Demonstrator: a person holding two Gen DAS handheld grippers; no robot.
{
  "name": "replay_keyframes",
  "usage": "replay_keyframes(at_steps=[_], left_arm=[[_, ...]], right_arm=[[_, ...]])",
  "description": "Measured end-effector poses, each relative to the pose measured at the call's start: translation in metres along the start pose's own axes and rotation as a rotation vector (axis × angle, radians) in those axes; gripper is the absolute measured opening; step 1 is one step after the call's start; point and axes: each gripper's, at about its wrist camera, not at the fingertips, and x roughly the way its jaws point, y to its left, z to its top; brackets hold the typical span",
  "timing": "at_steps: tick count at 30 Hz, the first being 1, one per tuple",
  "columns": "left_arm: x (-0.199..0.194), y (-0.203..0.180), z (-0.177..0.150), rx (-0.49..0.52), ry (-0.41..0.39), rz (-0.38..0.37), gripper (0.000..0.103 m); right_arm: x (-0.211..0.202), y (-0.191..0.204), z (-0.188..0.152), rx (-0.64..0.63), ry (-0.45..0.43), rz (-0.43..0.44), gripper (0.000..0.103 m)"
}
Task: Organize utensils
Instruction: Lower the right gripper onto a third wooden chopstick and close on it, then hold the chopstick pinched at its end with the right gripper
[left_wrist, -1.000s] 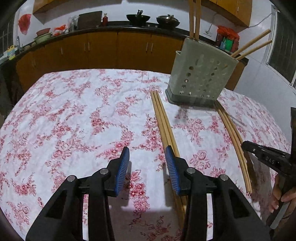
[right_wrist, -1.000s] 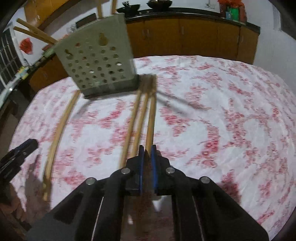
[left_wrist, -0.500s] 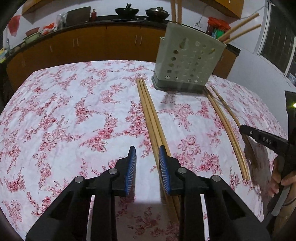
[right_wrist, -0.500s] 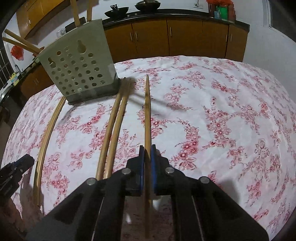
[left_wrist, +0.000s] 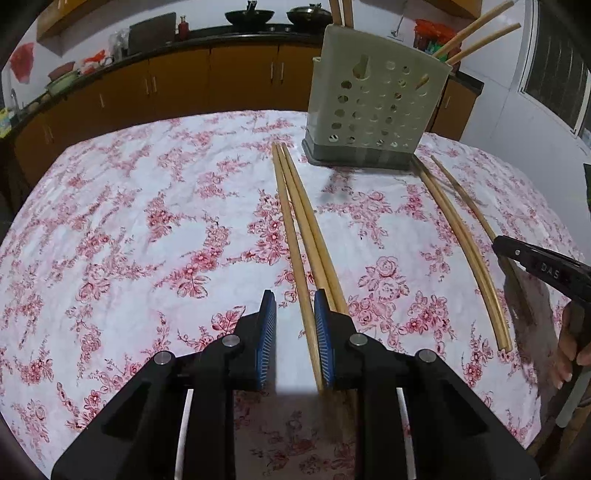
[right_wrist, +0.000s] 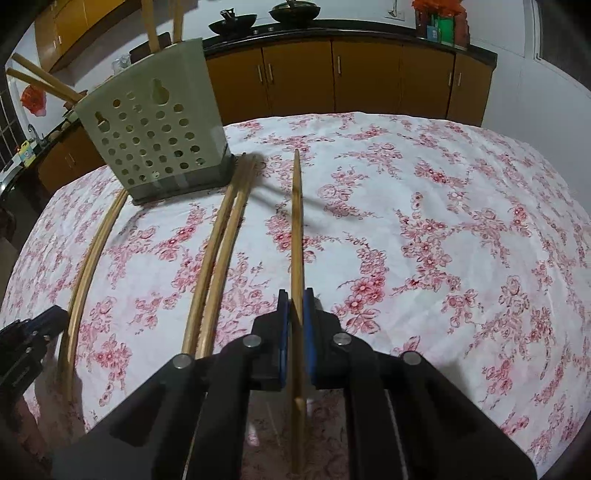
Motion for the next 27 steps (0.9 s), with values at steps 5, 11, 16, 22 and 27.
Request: replay_keyframes(at_steps=[5, 11, 16, 22, 27], left_arm=[[0.004, 0.003, 0.005, 0.016, -0.004, 0.040, 0.008], [0.011, 0.038, 0.020, -0.057, -0.010, 0.079, 0.008], [0.010, 0.050, 0.021, -0.089, -0.013, 0.062, 0.008], [0.011, 0.050, 0.022, -0.092, -0.013, 0.058, 0.008], [0.012, 0.050, 0.022, -0.095, -0.013, 0.056, 0.008]], right_arm=[[0.001, 0.009, -0.001, -0.036, -0.009, -0.001, 0.009], [0.007, -0.004, 0.009, 0.003, -0.036, -0.039, 0.008], [0.009, -0.007, 0.010, 0.010, -0.050, -0.051, 0.009], [0.010, -0.010, 0.009, 0.022, -0.049, -0.039, 0.009], [0.010, -0.007, 0.010, 0.016, -0.047, -0.048, 0.009]])
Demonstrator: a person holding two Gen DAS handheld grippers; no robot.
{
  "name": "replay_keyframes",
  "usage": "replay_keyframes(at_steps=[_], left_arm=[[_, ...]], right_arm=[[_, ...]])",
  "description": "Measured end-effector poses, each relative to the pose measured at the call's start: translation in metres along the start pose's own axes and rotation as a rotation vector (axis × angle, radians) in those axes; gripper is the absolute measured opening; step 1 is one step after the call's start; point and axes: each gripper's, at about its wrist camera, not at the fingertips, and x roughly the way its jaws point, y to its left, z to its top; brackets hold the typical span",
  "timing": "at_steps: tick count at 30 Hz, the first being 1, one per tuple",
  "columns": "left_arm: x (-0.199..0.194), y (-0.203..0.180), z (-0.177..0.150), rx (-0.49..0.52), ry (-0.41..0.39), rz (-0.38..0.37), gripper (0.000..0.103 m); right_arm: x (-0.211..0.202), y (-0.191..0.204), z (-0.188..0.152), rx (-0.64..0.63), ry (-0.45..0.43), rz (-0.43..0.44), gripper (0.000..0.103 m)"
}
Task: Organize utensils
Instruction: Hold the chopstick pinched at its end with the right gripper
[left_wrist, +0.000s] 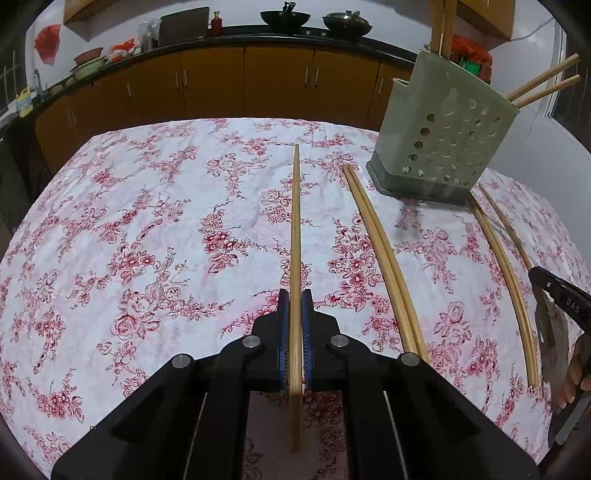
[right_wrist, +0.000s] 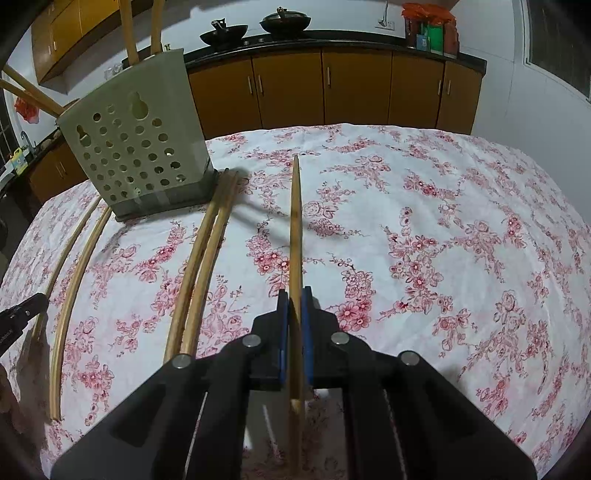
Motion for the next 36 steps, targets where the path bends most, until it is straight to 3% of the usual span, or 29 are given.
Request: replay_keyframes(at_steps=[36], left_arm=[[-0.0010, -0.0007, 0.0004, -0.004, 0.001, 0.001, 0.008]], right_arm=[[0.0000, -0.0020, 0.0009, 0.011, 0.002, 0.015, 0.009]])
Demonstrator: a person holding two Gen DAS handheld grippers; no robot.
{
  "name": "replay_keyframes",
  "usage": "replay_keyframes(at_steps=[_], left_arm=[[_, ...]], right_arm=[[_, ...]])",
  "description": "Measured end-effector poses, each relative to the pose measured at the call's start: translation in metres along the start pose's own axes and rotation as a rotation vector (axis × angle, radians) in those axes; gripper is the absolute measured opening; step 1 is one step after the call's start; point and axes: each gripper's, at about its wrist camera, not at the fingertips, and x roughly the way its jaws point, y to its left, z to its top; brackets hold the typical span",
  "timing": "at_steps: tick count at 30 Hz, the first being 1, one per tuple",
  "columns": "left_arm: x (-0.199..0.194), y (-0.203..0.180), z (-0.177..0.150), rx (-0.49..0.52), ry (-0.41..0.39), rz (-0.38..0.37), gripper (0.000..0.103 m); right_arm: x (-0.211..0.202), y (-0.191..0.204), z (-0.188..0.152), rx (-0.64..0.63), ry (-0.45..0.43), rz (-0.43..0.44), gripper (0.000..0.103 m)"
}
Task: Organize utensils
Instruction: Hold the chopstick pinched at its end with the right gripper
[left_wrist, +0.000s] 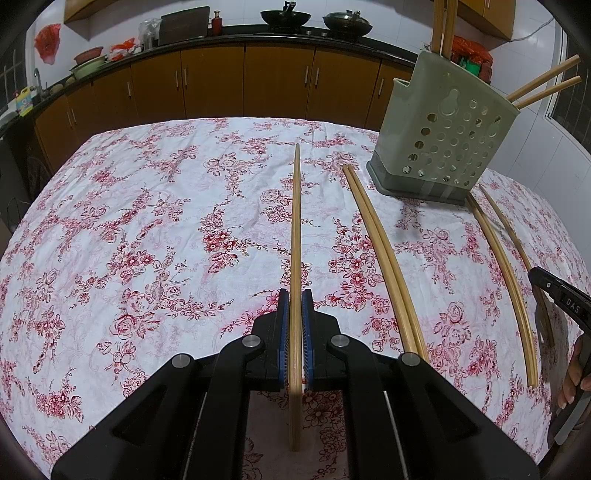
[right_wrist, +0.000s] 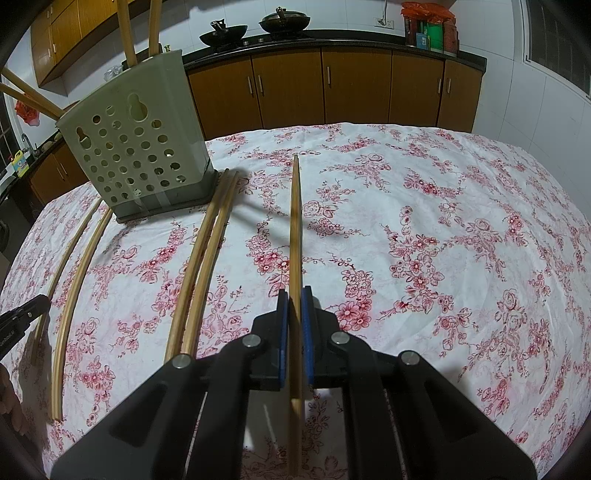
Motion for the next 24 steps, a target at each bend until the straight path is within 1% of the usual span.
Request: replay_keyframes(at_steps=[12, 15, 20, 24], left_arm=[[-0.001, 0.000, 0.000, -0.001, 0.000, -0.001, 0.008], [-0.004, -0.003, -0.004, 0.032, 0.003, 0.018, 0.008], [-0.008, -0.001, -0.010, 0.021, 0.002, 0.011, 0.008], [-0.009, -0.005, -0.010, 0.050, 0.002, 0.027, 0.007]], right_arm=[[-0.001, -0.001, -0.001, 0.000, 0.000, 0.002, 0.009], [-0.006, -0.001, -0.007, -0.013, 0.001, 0.007, 0.009], [-0.012, -0.006, -0.014, -0.001, 0.003, 0.038, 0.009], [-0.019, -0.006, -0.012, 0.000, -0.009, 0.035, 0.008]])
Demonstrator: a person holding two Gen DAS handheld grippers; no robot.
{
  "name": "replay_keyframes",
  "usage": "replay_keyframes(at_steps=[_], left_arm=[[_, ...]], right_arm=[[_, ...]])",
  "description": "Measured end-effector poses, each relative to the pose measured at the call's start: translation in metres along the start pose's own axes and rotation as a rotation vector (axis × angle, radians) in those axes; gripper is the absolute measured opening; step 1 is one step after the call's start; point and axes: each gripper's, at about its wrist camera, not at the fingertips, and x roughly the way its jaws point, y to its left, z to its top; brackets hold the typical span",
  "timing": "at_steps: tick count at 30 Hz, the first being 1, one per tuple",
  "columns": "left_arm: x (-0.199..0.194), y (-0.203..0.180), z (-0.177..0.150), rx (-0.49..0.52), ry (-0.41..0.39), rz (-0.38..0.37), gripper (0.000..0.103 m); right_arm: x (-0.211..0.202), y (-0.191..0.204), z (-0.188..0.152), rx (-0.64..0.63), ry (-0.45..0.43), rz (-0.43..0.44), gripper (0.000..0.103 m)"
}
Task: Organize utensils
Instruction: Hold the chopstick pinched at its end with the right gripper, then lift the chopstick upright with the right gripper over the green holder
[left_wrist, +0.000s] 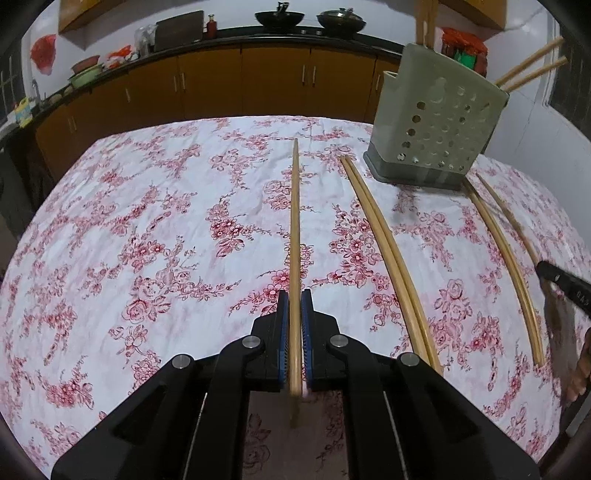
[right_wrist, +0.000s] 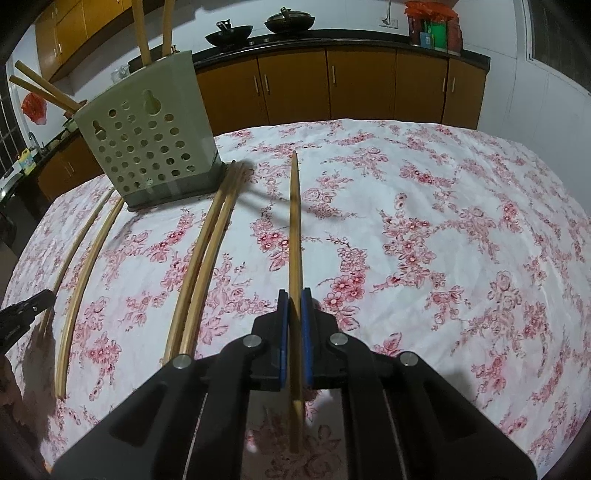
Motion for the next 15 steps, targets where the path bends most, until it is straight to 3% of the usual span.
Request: replay_keyframes(at_steps=[11, 15], left_arm=[[-0.080, 0.012, 0.050, -0.061, -0.245, -0.066, 0.007], [-0.100, 0.012, 0.068, -0.088, -0.308, -0.089, 0.007]], right_arm=[[-0.086, -0.002, 0.049, 0.009, -0.278, 0.013, 0.008], [-0.100, 0.000, 0.060, 0.011, -0.327, 0.009, 0.008]])
